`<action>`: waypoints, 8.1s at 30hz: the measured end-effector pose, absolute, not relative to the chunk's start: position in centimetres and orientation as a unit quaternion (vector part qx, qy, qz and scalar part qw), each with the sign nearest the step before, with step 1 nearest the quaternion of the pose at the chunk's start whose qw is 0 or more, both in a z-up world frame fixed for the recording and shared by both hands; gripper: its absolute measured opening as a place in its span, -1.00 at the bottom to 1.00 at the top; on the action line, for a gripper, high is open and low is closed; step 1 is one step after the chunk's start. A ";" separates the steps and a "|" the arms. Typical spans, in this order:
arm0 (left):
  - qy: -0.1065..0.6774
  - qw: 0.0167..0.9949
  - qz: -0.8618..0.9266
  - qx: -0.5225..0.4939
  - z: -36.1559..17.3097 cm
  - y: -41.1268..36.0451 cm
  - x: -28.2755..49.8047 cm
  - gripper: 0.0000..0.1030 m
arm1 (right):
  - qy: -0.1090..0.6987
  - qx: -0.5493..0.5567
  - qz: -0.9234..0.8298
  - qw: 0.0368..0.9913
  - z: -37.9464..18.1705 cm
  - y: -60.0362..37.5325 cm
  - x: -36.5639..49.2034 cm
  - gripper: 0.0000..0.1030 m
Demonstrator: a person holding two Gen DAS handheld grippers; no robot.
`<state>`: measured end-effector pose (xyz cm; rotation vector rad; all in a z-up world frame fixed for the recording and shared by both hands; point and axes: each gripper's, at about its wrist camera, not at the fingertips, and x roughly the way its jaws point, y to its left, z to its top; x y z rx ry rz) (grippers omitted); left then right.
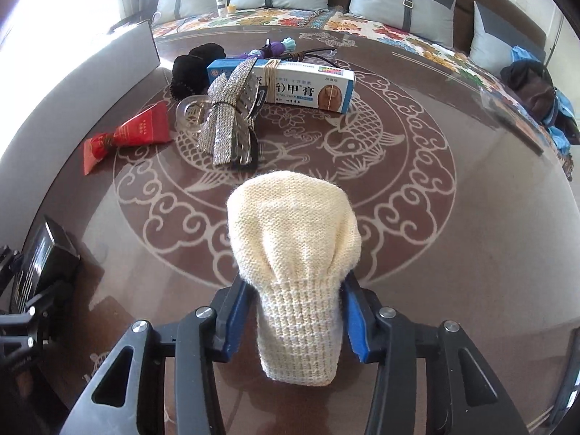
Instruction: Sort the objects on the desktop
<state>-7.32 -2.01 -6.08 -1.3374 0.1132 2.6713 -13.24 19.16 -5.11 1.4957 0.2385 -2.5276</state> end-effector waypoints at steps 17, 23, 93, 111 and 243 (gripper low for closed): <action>0.027 0.060 0.886 -0.459 -6.6 -2.5 -7.2 0.76 | 0.061 0.474 -0.871 0.114 -5.8 16.1 -7.7 0.53; 0.027 0.054 0.885 -0.462 -6.6 -2.5 -7.4 0.83 | 0.066 0.469 -0.874 0.111 -6.3 16.5 -8.3 0.89; -0.001 0.083 0.886 -0.456 -5.7 -2.8 -7.4 0.11 | 0.068 0.483 -0.865 0.117 -5.4 16.1 -8.1 -0.02; -0.080 0.126 0.914 -0.377 0.1 -4.8 -3.5 0.11 | 0.008 0.444 -0.890 0.106 -1.5 18.5 -4.6 -0.02; 0.031 0.056 0.875 -0.480 -6.6 -0.5 -7.0 1.00 | 0.038 0.461 -0.885 0.055 -6.6 19.5 -11.4 1.00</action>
